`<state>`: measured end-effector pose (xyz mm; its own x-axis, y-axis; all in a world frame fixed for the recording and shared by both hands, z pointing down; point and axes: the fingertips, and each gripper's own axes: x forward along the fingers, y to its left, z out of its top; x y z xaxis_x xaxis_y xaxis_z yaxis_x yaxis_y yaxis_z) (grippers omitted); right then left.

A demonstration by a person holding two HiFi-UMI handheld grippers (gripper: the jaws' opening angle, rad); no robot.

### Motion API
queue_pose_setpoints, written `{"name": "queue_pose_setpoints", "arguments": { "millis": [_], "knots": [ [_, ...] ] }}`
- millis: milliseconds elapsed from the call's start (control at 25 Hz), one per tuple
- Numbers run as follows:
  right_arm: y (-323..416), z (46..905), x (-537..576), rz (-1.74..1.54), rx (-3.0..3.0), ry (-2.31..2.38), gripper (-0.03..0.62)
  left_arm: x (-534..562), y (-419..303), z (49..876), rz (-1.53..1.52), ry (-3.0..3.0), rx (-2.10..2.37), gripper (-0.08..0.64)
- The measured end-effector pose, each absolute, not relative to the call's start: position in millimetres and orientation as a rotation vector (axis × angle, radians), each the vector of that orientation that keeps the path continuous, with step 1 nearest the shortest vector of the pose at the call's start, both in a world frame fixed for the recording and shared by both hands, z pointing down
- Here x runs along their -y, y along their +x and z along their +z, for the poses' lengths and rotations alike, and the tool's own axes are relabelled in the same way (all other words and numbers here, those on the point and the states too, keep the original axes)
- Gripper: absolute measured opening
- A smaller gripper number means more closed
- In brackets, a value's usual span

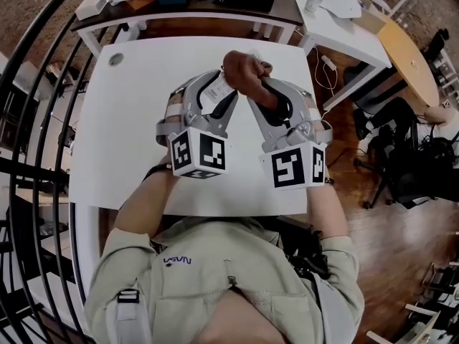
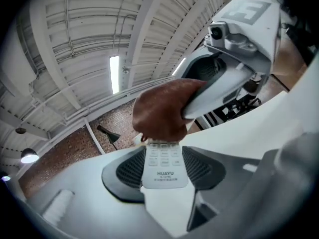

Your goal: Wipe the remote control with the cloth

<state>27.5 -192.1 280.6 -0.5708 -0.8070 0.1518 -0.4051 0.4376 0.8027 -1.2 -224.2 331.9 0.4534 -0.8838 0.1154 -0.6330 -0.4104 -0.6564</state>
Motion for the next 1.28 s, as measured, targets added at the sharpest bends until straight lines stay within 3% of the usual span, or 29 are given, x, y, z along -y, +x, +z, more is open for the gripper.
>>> {"name": "queue_pose_setpoints", "arguments": {
  "millis": [200, 640, 960, 1280],
  "knots": [
    [68.2, 254.9, 224.2, -0.978, 2.069, 1.23, 0.107, 216.4, 6.2, 332.0, -0.622, -2.153, -1.23, 0.241],
    [-7.5, 312.6, 165.2, -1.012, 2.17, 0.724, 0.107, 221.2, -0.5, 339.0, -0.605, -2.229, -1.247, 0.241],
    [70.2, 242.7, 215.4, -0.92, 2.282, 1.34, 0.109, 215.6, -15.9, 311.6, -0.257, -2.707, -1.295, 0.241],
    [23.2, 282.2, 186.9, -0.937, 2.338, 1.044, 0.109, 214.9, -27.2, 299.6, -0.047, -2.908, -1.315, 0.241]
  ]
}}
